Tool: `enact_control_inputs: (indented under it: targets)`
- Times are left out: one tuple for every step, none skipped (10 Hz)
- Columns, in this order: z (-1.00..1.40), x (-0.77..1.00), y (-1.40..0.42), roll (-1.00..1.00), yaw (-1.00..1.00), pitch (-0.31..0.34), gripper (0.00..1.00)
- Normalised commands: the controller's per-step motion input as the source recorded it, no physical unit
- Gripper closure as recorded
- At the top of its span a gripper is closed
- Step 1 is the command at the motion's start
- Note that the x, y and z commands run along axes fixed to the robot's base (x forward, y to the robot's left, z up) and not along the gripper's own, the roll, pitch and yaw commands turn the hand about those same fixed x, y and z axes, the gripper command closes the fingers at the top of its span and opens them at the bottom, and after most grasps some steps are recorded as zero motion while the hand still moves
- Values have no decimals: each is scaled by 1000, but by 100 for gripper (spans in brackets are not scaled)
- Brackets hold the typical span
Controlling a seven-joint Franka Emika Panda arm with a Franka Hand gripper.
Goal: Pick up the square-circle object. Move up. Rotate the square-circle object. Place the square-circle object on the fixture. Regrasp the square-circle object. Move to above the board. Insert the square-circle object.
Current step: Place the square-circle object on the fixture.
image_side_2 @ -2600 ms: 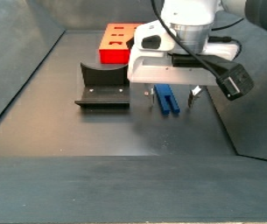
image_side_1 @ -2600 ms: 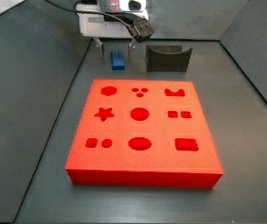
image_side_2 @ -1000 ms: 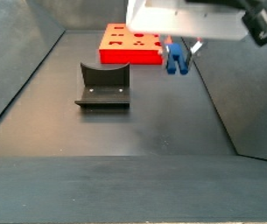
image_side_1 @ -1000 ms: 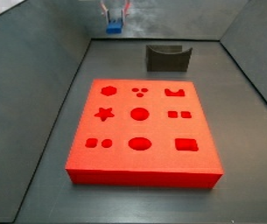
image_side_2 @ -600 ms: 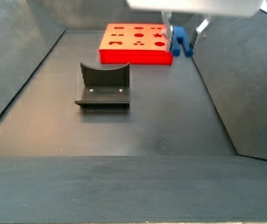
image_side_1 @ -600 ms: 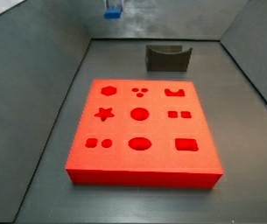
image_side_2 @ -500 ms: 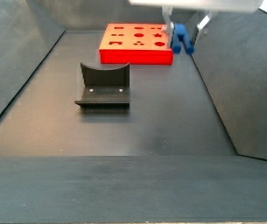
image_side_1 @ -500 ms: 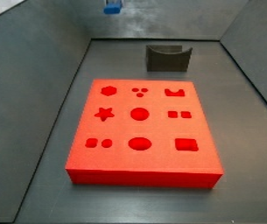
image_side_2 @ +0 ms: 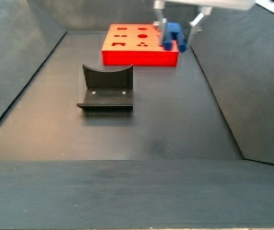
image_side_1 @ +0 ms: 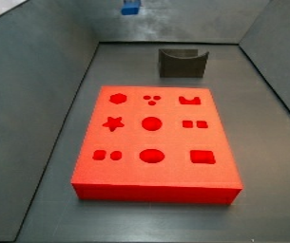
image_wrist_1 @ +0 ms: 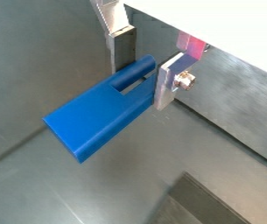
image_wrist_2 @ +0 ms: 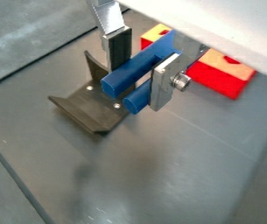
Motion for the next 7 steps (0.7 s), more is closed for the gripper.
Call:
enact_control_inputs:
  targets:
    - [-166,1000,7,127,-46,-9,100]
    - [-166,1000,6,113,-34,-2,100]
    - [-150,1000,4,88,-10,-2,100]
    - [-135,1000,1,69,6,2,100]
    - [-120,1000,-2,51,20,6,100]
    - [-103,981,0,36,28,12,100]
    - [-71,815,0,17,29,25,100]
